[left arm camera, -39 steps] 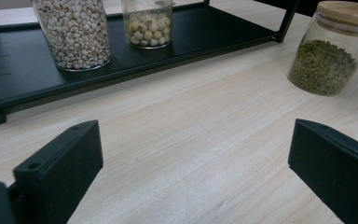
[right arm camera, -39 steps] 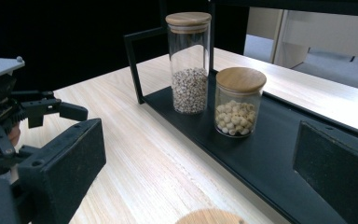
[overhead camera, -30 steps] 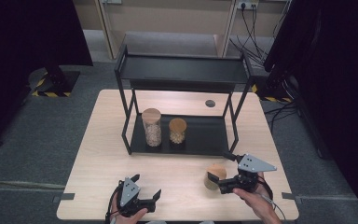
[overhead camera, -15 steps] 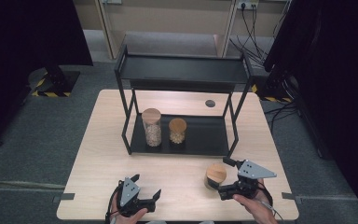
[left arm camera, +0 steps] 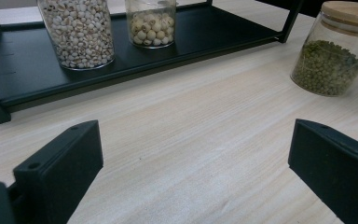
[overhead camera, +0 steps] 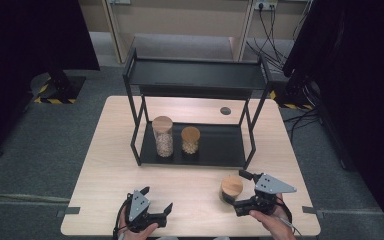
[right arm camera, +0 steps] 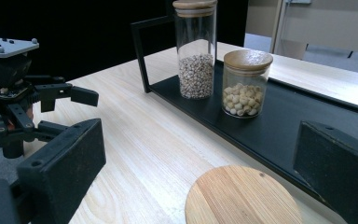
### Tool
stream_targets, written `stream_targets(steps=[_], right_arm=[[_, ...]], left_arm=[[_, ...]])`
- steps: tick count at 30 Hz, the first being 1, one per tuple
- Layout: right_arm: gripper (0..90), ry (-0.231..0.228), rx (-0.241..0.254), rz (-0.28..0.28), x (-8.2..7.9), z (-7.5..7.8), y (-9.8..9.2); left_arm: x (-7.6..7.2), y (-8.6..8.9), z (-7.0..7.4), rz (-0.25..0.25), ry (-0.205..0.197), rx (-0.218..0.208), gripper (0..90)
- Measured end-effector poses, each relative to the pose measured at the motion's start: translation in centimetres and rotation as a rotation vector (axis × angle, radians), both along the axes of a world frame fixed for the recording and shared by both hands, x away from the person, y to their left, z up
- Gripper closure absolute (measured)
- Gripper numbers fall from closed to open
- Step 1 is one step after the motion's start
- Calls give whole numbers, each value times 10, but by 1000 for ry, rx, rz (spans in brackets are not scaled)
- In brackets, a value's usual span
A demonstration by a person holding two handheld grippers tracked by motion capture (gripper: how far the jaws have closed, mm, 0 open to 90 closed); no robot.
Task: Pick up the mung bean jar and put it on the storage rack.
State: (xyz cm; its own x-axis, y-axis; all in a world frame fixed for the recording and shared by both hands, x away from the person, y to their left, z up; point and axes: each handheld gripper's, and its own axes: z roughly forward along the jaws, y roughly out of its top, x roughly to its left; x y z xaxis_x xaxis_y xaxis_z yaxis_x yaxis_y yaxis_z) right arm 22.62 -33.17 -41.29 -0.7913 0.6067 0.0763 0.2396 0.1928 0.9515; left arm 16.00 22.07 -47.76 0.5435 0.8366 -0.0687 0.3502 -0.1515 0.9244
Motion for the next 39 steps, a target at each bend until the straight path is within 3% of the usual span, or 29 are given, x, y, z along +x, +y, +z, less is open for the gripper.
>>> stream_targets(steps=[9, 22, 39], right_arm=[[28, 3, -1, -30, -5, -2, -7], [28, 9, -47, -96, -14, -12, -16], [31, 62, -123, -90, -5, -29, -3]], left_arm=[[0, -1, 0, -2, -1, 2, 25], [1, -1, 0, -2, 4, 6, 25], [1, -2, 0, -2, 7, 5, 25]])
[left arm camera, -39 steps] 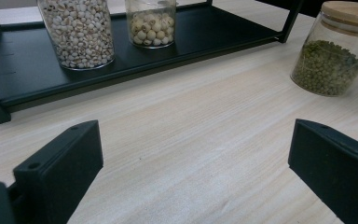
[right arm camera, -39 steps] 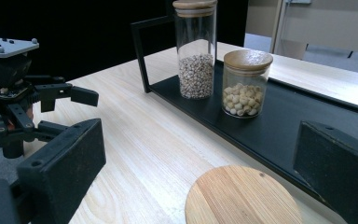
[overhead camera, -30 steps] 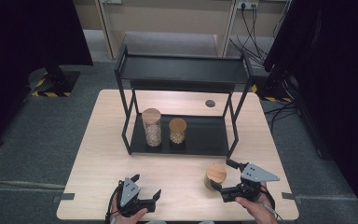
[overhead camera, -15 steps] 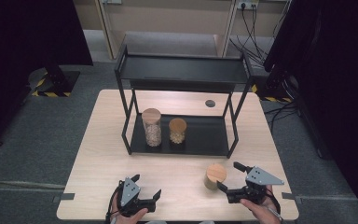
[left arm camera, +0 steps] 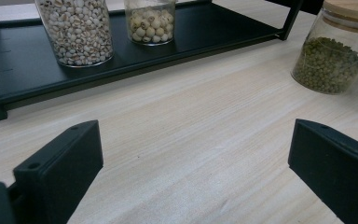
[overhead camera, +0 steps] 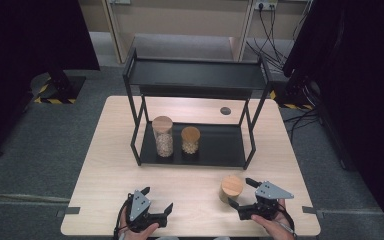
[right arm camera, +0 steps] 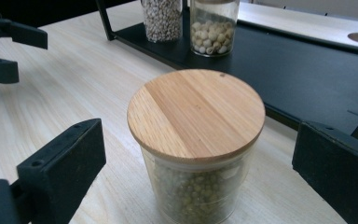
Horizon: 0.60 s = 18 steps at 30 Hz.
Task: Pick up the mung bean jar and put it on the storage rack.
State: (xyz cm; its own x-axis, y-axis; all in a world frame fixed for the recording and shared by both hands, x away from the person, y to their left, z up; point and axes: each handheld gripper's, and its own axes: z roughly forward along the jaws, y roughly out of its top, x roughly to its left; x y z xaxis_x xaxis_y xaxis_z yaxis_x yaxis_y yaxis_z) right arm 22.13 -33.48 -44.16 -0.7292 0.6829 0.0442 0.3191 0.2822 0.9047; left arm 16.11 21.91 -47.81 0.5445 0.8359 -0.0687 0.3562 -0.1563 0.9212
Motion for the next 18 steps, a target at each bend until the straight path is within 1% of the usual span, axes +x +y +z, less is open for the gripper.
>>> stream_targets(steps=[8, 18], right_arm=[[55, 16, -17, -4, 4, -4, 4], [111, 20, -39, 5, 9, -11, 10]], left_arm=[[0, 0, 0, 1, 0, 0, 25], [0, 0, 0, 1, 0, 1, 26]])
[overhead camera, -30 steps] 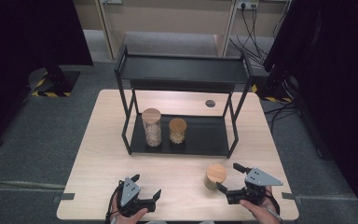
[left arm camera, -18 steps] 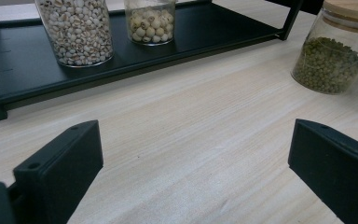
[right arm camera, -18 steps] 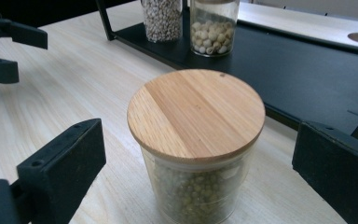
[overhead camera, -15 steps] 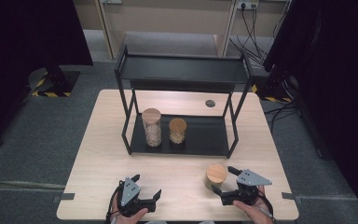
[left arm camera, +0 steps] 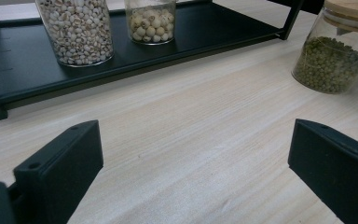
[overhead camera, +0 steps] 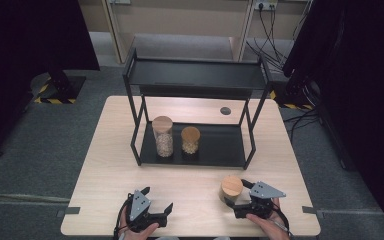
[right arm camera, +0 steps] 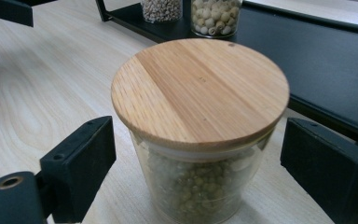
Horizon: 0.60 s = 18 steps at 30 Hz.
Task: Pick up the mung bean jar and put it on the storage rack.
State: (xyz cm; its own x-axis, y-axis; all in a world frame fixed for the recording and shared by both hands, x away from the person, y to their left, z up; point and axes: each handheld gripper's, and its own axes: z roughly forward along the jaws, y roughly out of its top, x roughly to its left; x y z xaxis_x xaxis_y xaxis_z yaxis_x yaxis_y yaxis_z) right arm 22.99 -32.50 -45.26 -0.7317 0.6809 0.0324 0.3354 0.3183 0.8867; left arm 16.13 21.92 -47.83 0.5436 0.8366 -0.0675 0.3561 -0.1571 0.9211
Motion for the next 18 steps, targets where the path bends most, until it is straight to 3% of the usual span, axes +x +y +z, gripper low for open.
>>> stream_targets(steps=[11, 18], right_arm=[[244, -28, -30, 0, 3, -4, 11], [253, -32, -30, 1, 4, -4, 10]], left_arm=[[0, 0, 0, 0, 0, 1, 26], [0, 0, 0, 0, 0, 0, 27]])
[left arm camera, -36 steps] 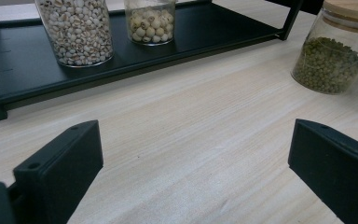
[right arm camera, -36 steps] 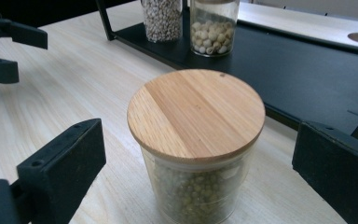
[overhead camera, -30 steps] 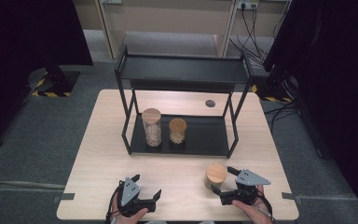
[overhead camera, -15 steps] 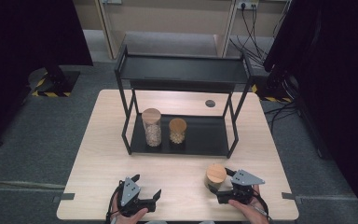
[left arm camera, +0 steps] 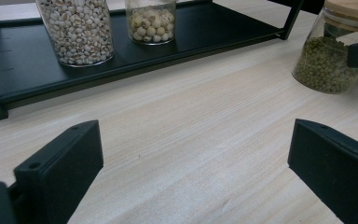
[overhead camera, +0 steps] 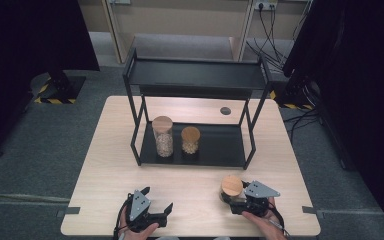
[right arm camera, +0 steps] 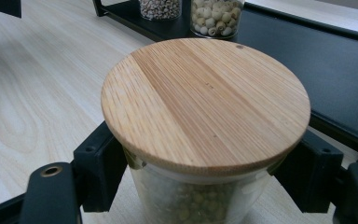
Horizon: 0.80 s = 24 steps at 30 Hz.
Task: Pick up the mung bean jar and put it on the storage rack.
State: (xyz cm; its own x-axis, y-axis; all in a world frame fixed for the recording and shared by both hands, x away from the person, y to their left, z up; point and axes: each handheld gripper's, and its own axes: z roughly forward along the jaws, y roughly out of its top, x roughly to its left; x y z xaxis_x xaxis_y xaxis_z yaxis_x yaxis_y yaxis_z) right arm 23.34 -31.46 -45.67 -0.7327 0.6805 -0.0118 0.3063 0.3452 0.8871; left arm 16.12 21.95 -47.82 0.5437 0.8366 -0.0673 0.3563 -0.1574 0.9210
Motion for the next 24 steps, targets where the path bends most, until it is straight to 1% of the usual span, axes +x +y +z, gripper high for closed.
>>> stream_targets(steps=[3, 6, 10, 14, 20, 24], right_arm=[[253, 14, 16, 7, 1, 1, -1], [254, -4, 14, 8, -1, 5, 1], [253, -12, 18, 3, 2, 13, 5], [254, -24, 13, 3, 7, 24, 12], [254, -37, 16, -20, 16, 37, 20], [254, -31, 19, -36, 24, 44, 23]], left_arm=[[0, 0, 0, 1, 1, -2, 27], [0, 0, 0, 1, 1, -1, 27], [0, 0, 0, 2, 0, 0, 28], [0, 1, 0, 7, -4, -4, 28], [-1, 1, 0, 7, -4, -3, 28], [-1, 2, 1, 8, -7, -2, 28]])
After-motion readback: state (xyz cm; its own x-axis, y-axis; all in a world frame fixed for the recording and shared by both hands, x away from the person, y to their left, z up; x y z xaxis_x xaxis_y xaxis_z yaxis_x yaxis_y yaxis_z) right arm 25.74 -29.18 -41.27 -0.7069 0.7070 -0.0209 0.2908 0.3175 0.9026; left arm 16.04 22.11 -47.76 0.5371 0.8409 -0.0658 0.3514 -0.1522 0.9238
